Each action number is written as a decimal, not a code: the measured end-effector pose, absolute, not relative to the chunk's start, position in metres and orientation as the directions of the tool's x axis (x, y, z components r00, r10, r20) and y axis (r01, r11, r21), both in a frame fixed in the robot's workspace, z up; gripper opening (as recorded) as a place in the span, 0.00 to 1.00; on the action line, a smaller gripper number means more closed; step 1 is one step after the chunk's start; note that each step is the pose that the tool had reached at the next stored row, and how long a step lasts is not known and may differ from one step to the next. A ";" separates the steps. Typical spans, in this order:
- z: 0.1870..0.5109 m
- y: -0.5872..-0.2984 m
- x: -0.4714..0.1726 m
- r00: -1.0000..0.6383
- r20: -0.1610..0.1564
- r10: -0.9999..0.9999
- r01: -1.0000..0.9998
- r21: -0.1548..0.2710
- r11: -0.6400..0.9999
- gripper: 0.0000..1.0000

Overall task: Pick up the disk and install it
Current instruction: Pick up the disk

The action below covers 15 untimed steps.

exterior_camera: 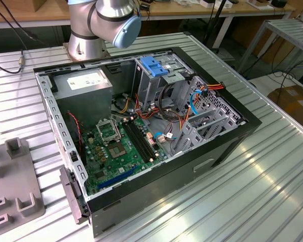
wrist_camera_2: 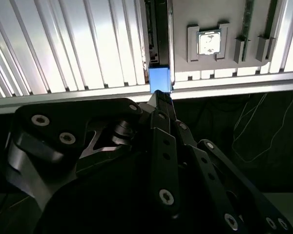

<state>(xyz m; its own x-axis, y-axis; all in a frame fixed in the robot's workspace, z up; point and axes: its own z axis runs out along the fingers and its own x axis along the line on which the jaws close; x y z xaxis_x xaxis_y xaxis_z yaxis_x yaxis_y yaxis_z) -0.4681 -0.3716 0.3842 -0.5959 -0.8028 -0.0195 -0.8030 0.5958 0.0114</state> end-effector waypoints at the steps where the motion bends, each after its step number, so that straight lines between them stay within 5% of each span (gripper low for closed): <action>1: 0.384 -0.372 -0.468 -0.587 -0.019 -0.809 -0.810 0.011 0.587 0.10; 15: 0.384 -0.372 -0.468 -0.421 -0.019 -0.907 -0.907 0.011 0.421 0.10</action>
<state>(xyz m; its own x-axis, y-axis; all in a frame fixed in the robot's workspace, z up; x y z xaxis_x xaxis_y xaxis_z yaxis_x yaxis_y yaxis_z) -0.4679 -0.3716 0.3840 -0.4213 -0.9067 -0.0190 -0.9069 0.4212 0.0111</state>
